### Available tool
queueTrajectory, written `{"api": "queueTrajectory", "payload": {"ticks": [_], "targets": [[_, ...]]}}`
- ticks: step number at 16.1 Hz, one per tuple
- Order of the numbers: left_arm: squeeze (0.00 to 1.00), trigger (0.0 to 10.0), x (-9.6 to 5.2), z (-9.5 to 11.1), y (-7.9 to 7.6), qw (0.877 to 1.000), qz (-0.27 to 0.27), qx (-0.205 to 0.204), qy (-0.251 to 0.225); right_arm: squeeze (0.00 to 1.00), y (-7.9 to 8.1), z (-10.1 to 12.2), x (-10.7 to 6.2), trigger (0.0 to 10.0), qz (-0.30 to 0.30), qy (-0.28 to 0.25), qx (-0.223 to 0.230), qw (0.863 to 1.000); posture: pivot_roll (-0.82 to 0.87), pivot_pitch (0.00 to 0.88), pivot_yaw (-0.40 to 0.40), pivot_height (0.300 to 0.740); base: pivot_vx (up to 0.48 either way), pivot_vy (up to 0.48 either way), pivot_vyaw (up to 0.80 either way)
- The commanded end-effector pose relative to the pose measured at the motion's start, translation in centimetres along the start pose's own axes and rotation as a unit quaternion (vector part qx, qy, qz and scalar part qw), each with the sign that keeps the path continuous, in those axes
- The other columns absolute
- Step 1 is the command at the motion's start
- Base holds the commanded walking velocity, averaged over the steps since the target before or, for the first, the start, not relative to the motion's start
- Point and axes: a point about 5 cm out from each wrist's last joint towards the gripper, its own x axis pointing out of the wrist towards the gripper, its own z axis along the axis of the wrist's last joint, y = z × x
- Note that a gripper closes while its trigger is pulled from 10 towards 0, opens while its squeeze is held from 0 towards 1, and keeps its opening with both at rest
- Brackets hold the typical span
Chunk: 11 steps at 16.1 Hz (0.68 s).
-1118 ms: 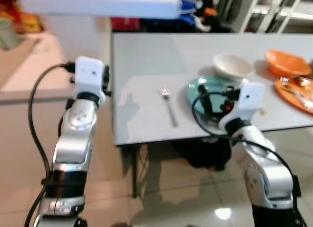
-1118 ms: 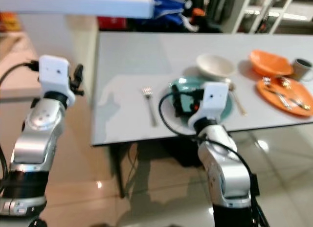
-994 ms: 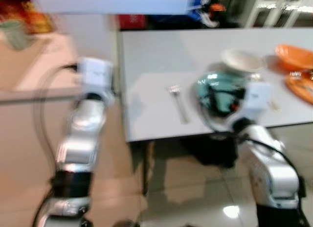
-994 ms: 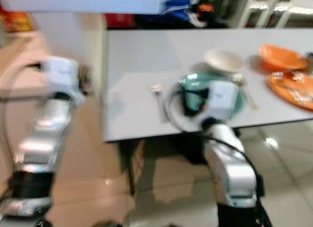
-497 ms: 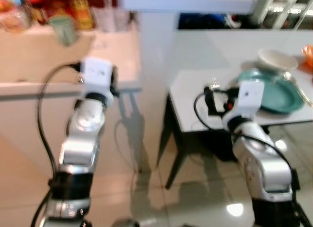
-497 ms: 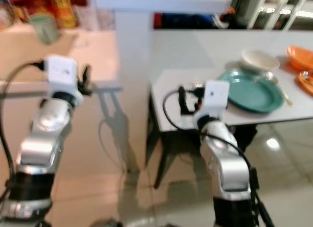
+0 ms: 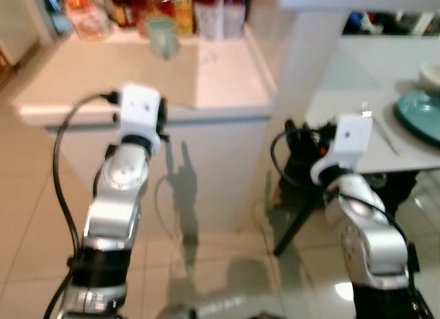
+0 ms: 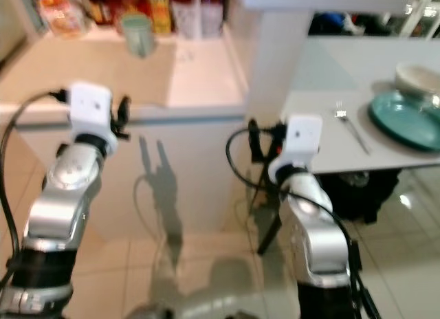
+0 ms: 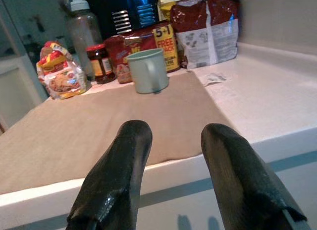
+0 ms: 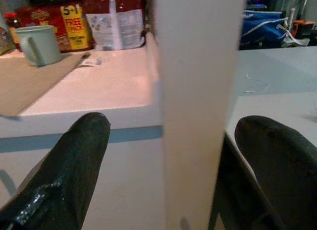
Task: Setting the table
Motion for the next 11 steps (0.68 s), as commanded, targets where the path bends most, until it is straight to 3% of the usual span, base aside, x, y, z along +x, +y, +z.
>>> {"api": "queueTrajectory", "payload": {"ticks": [1, 2, 4, 6, 11], "targets": [[0.00, 10.0, -0.1, 0.3, 0.5, 1.000, 0.002, 0.004, -0.001, 0.00, 0.4, 0.6, 0.0, 10.0, 0.010, -0.012, 0.007, 1.000, 0.06, 0.044, -0.052, 0.740, 0.000, 0.480, 0.00], [0.00, 10.0, -0.2, 0.3, 0.3, 1.000, -0.005, -0.003, -0.003, 0.00, 0.4, 0.7, -0.1, 10.0, 0.011, -0.013, 0.010, 1.000, 0.06, 0.045, -0.054, 0.740, 0.000, 0.480, 0.00], [0.00, 10.0, -0.4, 0.8, 0.1, 1.000, -0.013, -0.021, -0.018, 0.00, 0.4, 1.0, 0.0, 10.0, 0.013, -0.019, 0.009, 1.000, 0.06, 0.047, -0.054, 0.740, 0.000, 0.000, 0.00], [0.00, 10.0, -0.4, 0.8, -0.1, 1.000, -0.019, 0.000, -0.014, 0.00, 0.5, 2.0, 0.4, 10.0, 0.021, -0.037, 0.008, 0.999, 0.06, 0.049, -0.055, 0.740, 0.000, 0.000, 0.00], [0.00, 10.0, -0.6, 1.6, -0.3, 0.998, -0.043, 0.004, -0.036, 0.00, 0.3, 2.9, 0.9, 10.0, 0.027, -0.050, 0.000, 0.998, 0.06, 0.045, -0.057, 0.740, 0.401, 0.000, 0.10]]}}
